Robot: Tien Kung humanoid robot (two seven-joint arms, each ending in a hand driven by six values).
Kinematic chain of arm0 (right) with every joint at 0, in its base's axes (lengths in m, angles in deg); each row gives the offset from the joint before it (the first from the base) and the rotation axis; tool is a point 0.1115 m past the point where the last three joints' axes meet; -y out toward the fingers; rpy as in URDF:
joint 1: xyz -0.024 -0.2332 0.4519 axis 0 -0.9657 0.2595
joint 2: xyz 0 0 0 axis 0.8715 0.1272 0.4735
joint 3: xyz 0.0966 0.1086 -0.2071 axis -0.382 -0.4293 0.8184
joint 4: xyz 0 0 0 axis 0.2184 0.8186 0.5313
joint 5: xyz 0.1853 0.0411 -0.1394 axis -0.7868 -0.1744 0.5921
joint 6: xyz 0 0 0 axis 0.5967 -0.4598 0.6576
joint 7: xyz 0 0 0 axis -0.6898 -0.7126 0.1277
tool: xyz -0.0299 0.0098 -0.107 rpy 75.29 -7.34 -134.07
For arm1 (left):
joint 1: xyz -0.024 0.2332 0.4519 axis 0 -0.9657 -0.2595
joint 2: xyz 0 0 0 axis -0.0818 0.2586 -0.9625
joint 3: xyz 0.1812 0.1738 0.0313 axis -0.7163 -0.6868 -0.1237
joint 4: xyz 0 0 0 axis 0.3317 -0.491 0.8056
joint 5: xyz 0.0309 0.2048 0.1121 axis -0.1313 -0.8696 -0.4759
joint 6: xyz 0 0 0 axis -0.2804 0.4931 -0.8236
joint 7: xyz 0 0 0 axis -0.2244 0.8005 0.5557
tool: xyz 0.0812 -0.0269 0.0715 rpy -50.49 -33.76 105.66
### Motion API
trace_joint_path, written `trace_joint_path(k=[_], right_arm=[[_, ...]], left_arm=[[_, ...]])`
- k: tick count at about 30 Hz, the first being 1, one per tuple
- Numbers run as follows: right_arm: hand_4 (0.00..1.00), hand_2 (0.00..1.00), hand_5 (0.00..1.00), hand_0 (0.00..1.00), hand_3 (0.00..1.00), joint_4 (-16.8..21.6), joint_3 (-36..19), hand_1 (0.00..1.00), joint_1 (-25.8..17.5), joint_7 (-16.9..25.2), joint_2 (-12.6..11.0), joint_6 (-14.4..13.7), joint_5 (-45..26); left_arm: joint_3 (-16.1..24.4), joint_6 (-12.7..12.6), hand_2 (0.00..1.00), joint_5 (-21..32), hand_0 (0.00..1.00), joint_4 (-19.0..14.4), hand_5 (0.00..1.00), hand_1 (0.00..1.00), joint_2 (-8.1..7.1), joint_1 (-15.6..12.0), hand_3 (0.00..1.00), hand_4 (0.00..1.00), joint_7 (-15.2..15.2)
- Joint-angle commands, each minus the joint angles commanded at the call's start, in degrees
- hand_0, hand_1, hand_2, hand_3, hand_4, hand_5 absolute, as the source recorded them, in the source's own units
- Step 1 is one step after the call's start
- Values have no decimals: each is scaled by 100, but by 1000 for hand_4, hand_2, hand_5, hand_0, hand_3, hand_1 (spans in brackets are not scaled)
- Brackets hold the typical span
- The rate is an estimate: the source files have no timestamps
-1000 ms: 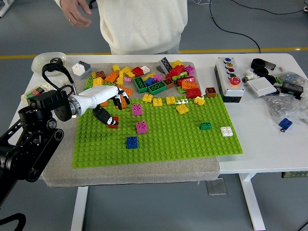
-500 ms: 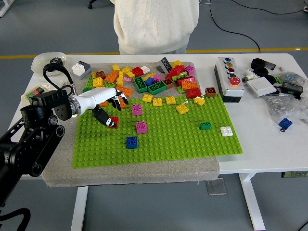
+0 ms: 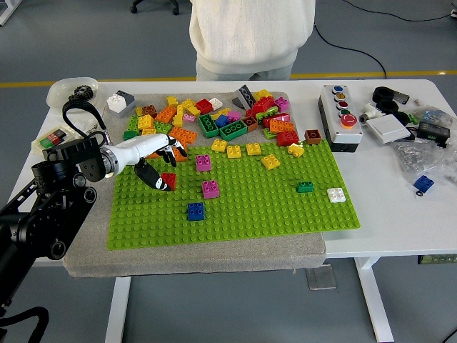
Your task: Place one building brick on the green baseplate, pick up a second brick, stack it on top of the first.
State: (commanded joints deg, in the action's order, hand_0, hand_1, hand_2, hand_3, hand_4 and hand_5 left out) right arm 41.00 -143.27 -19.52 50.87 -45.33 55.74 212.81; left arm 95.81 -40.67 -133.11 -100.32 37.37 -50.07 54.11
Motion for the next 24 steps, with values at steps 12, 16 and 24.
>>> trace_joint_path(k=[12,16,24], right_arm=[[831,715,404,742,608,0,-4,645,-3,-4,5,0,-24],[830,716,404,742,609,0,-10,645,-5,-2,4,-1,-23],[831,715,404,742,609,0,-28,645,-5,-6,3,-6,-24]], left_arm=[[-11,-117,572,0,720,168,2,651,-2,-42,637,966,-59],[-17,-148,561,0,712,196,2,639,-10,-63,609,956,-70],[-17,-255,536,0,703,277,2,613,-14,-75,587,937,-99]])
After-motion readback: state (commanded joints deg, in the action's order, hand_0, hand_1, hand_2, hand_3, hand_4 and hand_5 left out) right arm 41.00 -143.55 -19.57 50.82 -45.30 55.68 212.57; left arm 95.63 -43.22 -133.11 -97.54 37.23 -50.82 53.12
